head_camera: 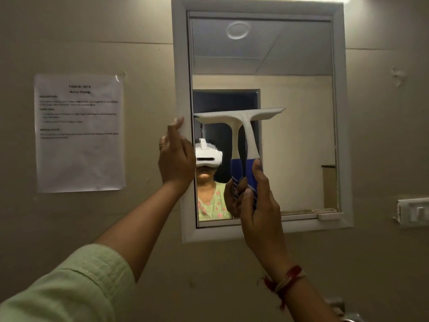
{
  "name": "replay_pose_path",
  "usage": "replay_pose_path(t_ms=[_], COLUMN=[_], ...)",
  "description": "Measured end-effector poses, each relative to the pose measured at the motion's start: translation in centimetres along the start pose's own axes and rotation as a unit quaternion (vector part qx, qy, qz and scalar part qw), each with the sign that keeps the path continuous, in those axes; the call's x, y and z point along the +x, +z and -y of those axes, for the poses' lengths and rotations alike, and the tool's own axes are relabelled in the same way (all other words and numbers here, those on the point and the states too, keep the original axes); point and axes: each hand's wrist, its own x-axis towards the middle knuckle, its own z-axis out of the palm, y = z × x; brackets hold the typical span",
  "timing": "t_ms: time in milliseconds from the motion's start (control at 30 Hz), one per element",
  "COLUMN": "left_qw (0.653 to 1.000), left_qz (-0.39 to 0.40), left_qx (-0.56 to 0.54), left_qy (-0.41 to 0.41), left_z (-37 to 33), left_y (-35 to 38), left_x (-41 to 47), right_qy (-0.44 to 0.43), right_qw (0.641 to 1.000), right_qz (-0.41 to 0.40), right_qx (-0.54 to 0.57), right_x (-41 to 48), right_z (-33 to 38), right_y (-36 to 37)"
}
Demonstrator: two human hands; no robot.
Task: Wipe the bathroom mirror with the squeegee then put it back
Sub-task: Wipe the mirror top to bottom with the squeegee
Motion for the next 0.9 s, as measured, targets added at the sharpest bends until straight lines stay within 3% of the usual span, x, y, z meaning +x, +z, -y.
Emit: replay_pose_path(t_ms=[900], left_qw=[0.998], left_qz=[0.007], left_qx=[-0.068], left_qy=[-0.014], left_z=[-0.4], left_y=[-0.4], left_x=[0.0], right_qy=[0.038], right_qw=[0.997], right_qz=[0.002], right_qx=[-0.065], right_x=[-9.2], right_z=[-1.9], right_y=[0.9])
